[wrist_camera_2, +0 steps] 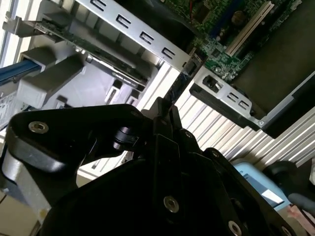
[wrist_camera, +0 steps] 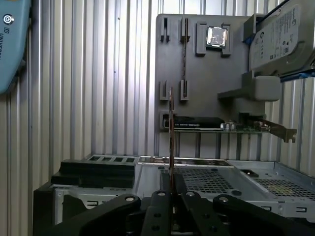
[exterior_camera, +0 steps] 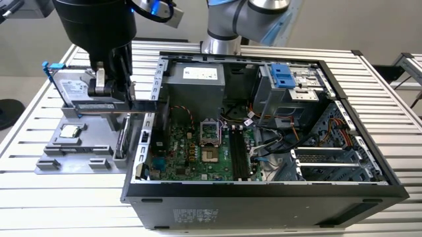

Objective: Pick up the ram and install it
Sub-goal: 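Pick up the ram and move it above insertion slot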

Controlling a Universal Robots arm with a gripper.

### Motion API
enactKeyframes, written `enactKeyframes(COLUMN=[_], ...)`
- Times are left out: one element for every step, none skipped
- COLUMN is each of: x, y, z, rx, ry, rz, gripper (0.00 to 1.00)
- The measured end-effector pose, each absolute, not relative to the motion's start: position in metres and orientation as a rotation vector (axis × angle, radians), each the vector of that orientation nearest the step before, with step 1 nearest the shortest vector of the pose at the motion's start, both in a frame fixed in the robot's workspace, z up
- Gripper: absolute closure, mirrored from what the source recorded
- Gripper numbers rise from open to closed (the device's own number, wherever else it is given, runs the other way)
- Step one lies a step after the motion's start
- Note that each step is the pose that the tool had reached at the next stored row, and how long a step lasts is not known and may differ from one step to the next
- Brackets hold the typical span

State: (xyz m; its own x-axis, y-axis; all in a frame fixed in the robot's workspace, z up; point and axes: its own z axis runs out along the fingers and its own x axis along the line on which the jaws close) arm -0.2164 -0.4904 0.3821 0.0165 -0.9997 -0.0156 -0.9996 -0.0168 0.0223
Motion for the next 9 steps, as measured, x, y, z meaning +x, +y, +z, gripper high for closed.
enactKeyframes(x=[-0.215,-0.213,-0.212,-0.211,-0.209,-0.208,-0.207,-0.205,-0.204], y=[-0.49,-0.49,-0.49,-0.49,-0.49,-0.49,-0.49,-0.49,-0.49], z=[0.382,0.382,0.382,0.382,0.382,0.382,0.382,0.382,0.382], rx=[2.236,2.236,2.236,2.236,2.236,2.236,2.236,2.236,2.236], ry=[-2.199,-2.199,-2.199,-2.199,-2.199,-2.199,-2.199,-2.199,-2.199], rz=[-0.042,-0.042,-0.042,-0.042,-0.042,-0.042,-0.042,-0.042,-0.042], gripper=[1.0,1.0,1.0,1.0,1.0,1.0,1.0,1.0,1.0])
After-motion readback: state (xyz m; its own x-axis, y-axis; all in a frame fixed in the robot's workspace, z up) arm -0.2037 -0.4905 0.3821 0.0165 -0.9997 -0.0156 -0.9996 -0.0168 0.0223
